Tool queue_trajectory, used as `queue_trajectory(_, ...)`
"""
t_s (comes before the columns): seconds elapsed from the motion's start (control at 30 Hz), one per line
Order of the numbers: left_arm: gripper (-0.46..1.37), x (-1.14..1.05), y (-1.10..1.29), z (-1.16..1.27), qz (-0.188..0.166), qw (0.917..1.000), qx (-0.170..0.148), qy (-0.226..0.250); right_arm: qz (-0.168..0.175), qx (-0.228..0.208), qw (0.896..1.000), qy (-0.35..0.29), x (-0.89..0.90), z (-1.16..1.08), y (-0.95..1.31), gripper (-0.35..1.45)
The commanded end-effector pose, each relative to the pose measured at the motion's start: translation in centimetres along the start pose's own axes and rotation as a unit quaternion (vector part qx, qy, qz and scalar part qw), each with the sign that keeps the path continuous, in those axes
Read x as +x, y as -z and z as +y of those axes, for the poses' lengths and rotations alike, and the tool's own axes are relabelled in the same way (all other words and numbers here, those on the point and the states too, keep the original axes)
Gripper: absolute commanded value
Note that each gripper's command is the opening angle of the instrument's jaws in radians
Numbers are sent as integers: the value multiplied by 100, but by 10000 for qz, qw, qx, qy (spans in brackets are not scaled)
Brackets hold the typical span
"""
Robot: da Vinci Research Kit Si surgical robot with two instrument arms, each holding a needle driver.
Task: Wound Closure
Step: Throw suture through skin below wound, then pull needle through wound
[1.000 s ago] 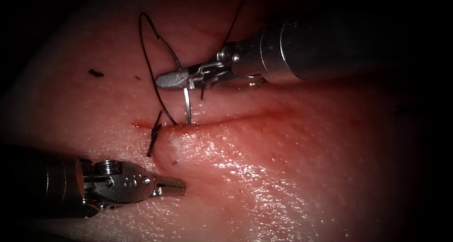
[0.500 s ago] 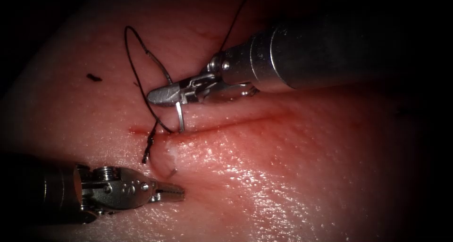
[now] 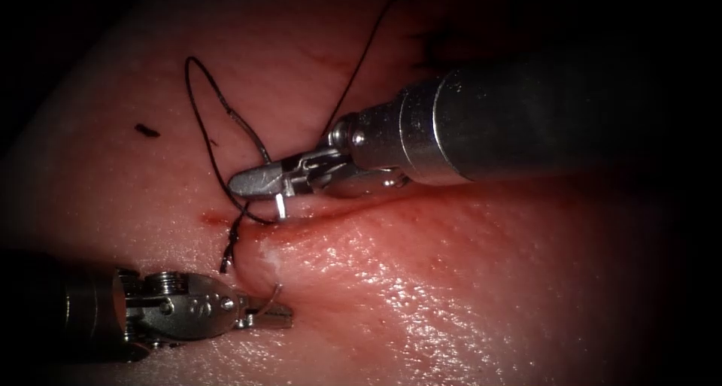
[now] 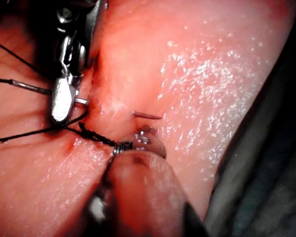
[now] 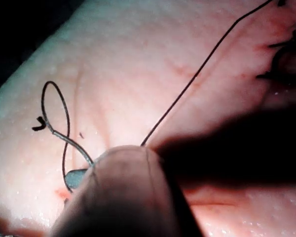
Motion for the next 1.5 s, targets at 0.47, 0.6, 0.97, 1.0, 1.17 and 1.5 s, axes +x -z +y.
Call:
queue_trajectory(0.47, -35, 2, 0, -1, -5, 10000, -34, 13, 88, -479, 9985, 237, -39, 24, 3, -35)
queue_trajectory(0.6, -35, 3, 1, -2, -6, 10000, -38, 16, 96, -1005, 9918, 778, -46, 28, 6, -35)
queue_trajectory(0.97, -35, 5, 2, -2, -8, 10000, -45, 23, -195, -1654, 9528, 2539, -44, 30, 20, -35)
queue_trajectory(1.0, -35, 5, 2, -2, -8, 10000, -44, 24, -82, -1597, 9488, 2723, -40, 29, 21, -35)
queue_trajectory(1.17, -35, 5, 2, -2, -8, 10000, -42, 25, 384, -1436, 9265, 3458, -14, 22, 27, 60)
queue_trajectory(1.5, -35, 3, 4, -4, 59, 9997, -56, -210, 1467, -1409, 8579, 4719, 60, 9, 68, 120)
